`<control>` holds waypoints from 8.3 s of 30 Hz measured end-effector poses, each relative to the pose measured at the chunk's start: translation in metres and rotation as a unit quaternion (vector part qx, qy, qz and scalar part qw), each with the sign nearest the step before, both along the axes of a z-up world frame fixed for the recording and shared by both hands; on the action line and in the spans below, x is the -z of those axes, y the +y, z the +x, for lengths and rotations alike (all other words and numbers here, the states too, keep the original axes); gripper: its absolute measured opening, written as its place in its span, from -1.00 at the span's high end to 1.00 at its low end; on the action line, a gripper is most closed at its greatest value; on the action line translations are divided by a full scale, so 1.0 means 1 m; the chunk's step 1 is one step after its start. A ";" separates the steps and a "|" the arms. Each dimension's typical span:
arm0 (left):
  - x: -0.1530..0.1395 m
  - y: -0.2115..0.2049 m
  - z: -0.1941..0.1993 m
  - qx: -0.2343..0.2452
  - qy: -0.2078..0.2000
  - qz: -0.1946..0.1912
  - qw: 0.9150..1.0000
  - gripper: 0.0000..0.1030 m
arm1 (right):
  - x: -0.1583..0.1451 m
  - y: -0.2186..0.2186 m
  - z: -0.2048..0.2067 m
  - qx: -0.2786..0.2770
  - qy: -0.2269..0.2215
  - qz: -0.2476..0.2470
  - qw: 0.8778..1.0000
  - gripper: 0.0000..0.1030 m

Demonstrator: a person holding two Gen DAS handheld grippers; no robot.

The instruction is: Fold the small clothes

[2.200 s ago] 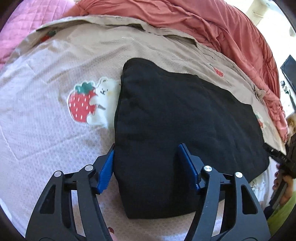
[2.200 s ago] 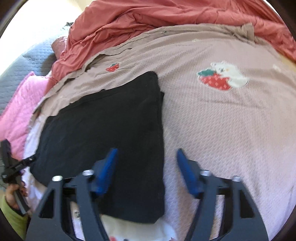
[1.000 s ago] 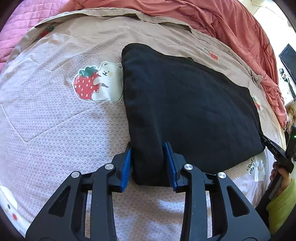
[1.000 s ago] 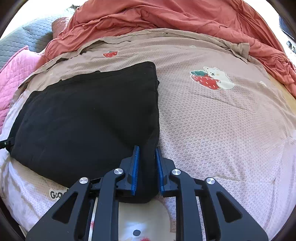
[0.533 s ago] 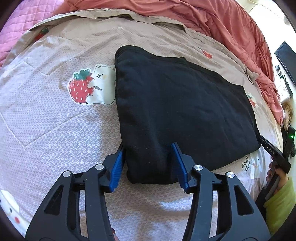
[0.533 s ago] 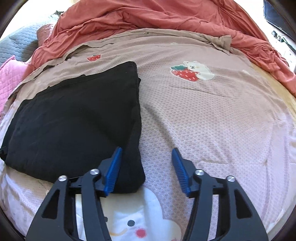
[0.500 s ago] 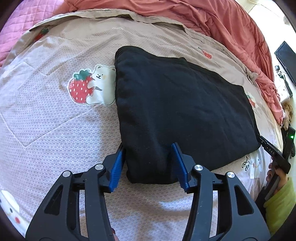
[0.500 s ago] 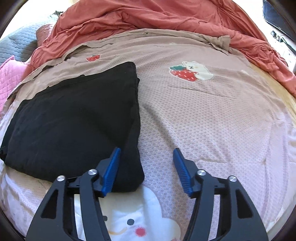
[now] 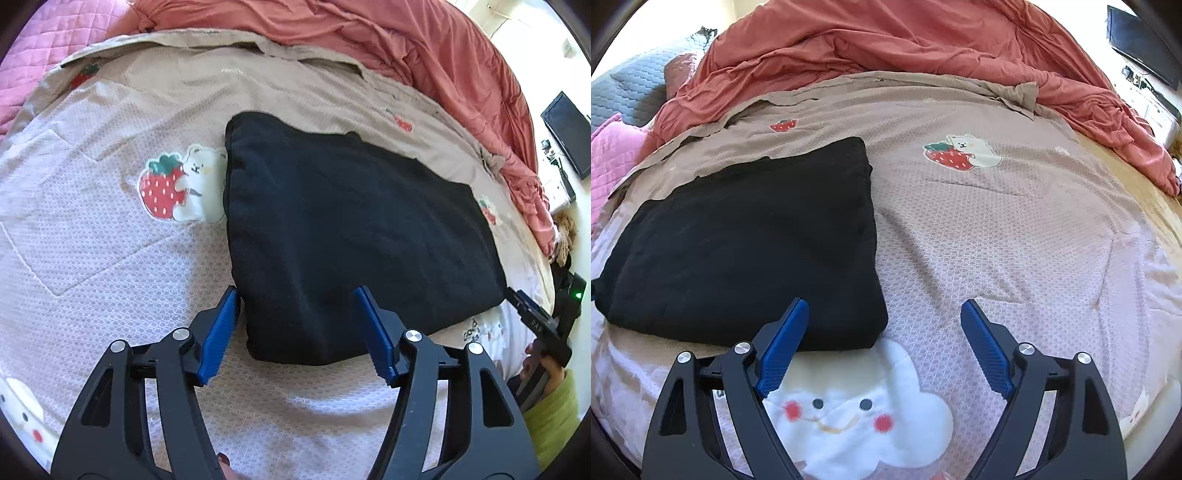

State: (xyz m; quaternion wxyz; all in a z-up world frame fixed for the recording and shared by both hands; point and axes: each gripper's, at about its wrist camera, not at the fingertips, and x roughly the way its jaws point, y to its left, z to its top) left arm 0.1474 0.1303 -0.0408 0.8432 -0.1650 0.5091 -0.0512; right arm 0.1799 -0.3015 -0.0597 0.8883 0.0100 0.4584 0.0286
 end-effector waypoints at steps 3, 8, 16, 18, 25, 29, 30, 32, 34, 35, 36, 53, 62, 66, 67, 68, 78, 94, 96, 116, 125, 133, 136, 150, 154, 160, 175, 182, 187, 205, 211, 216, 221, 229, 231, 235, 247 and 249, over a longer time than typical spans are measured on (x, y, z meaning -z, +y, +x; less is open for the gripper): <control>-0.009 0.001 -0.002 -0.001 -0.013 0.012 1.000 -0.13 | -0.006 0.004 -0.005 -0.003 -0.005 0.001 1.000 -0.64; -0.019 0.004 -0.004 -0.003 -0.027 0.018 0.999 -0.20 | -0.015 0.015 -0.014 -0.017 -0.015 -0.009 1.000 -0.79; -0.033 0.013 -0.007 -0.012 -0.044 0.023 0.999 -0.39 | -0.036 0.040 -0.027 -0.046 -0.035 -0.011 0.998 -0.81; -0.038 0.014 -0.008 -0.013 -0.049 0.028 0.998 -0.45 | -0.041 0.046 -0.030 -0.053 -0.039 -0.011 0.998 -0.81; -0.049 0.020 -0.012 -0.021 -0.060 0.036 0.997 -0.64 | -0.062 0.078 -0.041 -0.085 -0.060 0.000 0.995 -0.84; -0.054 0.023 -0.013 -0.027 -0.066 0.039 0.997 -0.76 | -0.073 0.099 -0.047 -0.110 -0.069 0.006 0.992 -0.84; -0.055 0.024 -0.013 -0.028 -0.067 0.041 0.997 -0.80 | -0.075 0.106 -0.049 -0.118 -0.071 0.006 0.990 -0.84; -0.057 0.027 -0.014 -0.031 -0.067 0.045 0.996 -0.82 | -0.079 0.119 -0.053 -0.132 -0.076 0.005 0.988 -0.84; -0.058 0.029 -0.014 -0.034 -0.067 0.051 0.996 -0.82 | -0.081 0.129 -0.055 -0.143 -0.078 0.007 0.987 -0.84; -0.058 0.031 -0.014 -0.037 -0.067 0.054 0.996 -0.82 | -0.082 0.134 -0.056 -0.148 -0.078 0.007 0.986 -0.84; -0.058 0.033 -0.014 -0.041 -0.066 0.056 0.995 -0.82 | -0.082 0.142 -0.057 -0.157 -0.078 0.006 0.985 -0.84; -0.052 0.063 -0.010 -0.079 -0.059 0.048 0.994 -0.82 | -0.064 0.212 -0.060 -0.223 -0.069 -0.028 0.972 -0.84; -0.044 0.084 -0.005 -0.107 -0.047 0.040 0.992 -0.82 | -0.041 0.263 -0.066 -0.287 -0.070 -0.085 0.952 -0.84; -0.040 0.091 -0.003 -0.116 -0.043 0.037 0.992 -0.82 | -0.027 0.285 -0.068 -0.316 -0.072 -0.116 0.939 -0.84; -0.037 0.093 -0.001 -0.119 -0.040 0.035 0.991 -0.82 | -0.022 0.290 -0.069 -0.324 -0.073 -0.126 0.935 -0.84; -0.036 0.095 -0.001 -0.120 -0.039 0.034 0.991 -0.82 | -0.019 0.294 -0.069 -0.329 -0.073 -0.133 0.932 -0.84; -0.026 0.102 0.008 -0.130 -0.029 0.024 0.991 -0.82 | 0.010 0.331 -0.068 -0.371 -0.081 -0.173 0.909 -0.84; 0.001 0.101 0.037 -0.128 -0.005 -0.018 0.992 -0.82 | 0.025 0.359 -0.064 -0.373 -0.150 -0.209 0.891 -0.61; 0.007 0.102 0.040 -0.129 0.001 -0.030 0.991 -0.82 | 0.023 0.358 -0.061 -0.371 -0.148 -0.192 0.896 -0.29; 0.037 0.077 0.067 -0.059 -0.019 -0.269 0.961 -0.82 | -0.021 0.305 -0.033 -0.321 -0.093 0.031 0.942 0.69; 0.050 0.054 0.082 -0.041 0.008 -0.250 0.967 -0.57 | -0.020 0.306 -0.039 -0.328 -0.097 0.017 0.939 0.69; 0.046 0.039 0.088 -0.020 0.009 -0.211 0.977 0.29 | -0.013 0.306 -0.041 -0.331 -0.090 0.005 0.939 0.46; 0.044 0.042 0.087 -0.020 0.006 -0.215 0.976 0.39 | -0.009 0.304 -0.045 -0.331 -0.095 -0.018 0.939 0.23; 0.029 0.037 0.082 0.000 -0.010 -0.195 0.981 0.40 | 0.018 0.316 -0.041 -0.320 -0.093 -0.133 0.934 0.18; 0.026 0.033 0.082 0.005 -0.013 -0.184 0.983 0.40 | 0.011 0.305 -0.027 -0.298 -0.076 -0.088 0.947 0.55; 0.019 0.028 0.080 0.009 -0.020 -0.177 0.984 0.40 | 0.000 0.292 -0.021 -0.283 -0.063 -0.025 0.957 0.67; -0.010 -0.008 0.063 0.002 -0.060 -0.187 0.981 0.53 | -0.027 0.256 -0.036 -0.252 -0.096 0.032 0.962 0.83; -0.032 -0.053 0.063 0.013 -0.070 -0.182 0.981 0.54 | -0.043 0.208 -0.033 -0.214 -0.109 0.059 0.969 0.83; -0.045 -0.103 0.074 0.030 -0.069 -0.193 0.978 0.54 | -0.049 0.166 -0.033 -0.183 -0.115 0.071 0.974 0.84; -0.027 -0.267 0.126 0.120 0.016 -0.118 0.986 0.20 | -0.010 0.020 -0.017 -0.008 -0.012 0.216 0.976 0.81; -0.049 -0.233 0.102 0.084 -0.038 -0.081 0.992 0.10 | 0.010 -0.001 -0.020 0.030 0.042 0.283 0.958 0.71; -0.044 -0.204 0.088 0.060 -0.042 0.019 0.997 -0.03 | 0.000 -0.003 -0.029 0.035 0.043 0.263 0.963 0.62; -0.011 -0.210 0.080 0.084 -0.021 0.063 0.994 -0.09 | -0.025 -0.023 -0.037 0.068 -0.010 0.232 0.970 0.43; -0.001 -0.224 0.073 0.100 -0.048 0.105 0.988 -0.11 | -0.037 -0.013 0.028 -0.018 -0.037 0.190 0.981 0.19; -0.002 -0.224 0.072 0.101 -0.051 0.106 0.988 -0.14 | -0.029 -0.005 0.048 -0.040 -0.020 0.192 0.980 0.19; -0.003 -0.227 0.067 0.105 -0.056 0.110 0.987 -0.20 | -0.009 0.010 0.078 -0.074 0.015 0.198 0.977 0.19; -0.007 -0.217 0.060 0.088 -0.061 0.084 0.991 -0.30 | 0.017 0.017 0.103 -0.098 0.044 0.246 0.963 0.15; -0.011 -0.208 0.054 0.069 -0.070 0.077 0.992 -0.30 | 0.017 0.017 0.105 -0.096 0.045 0.252 0.962 0.20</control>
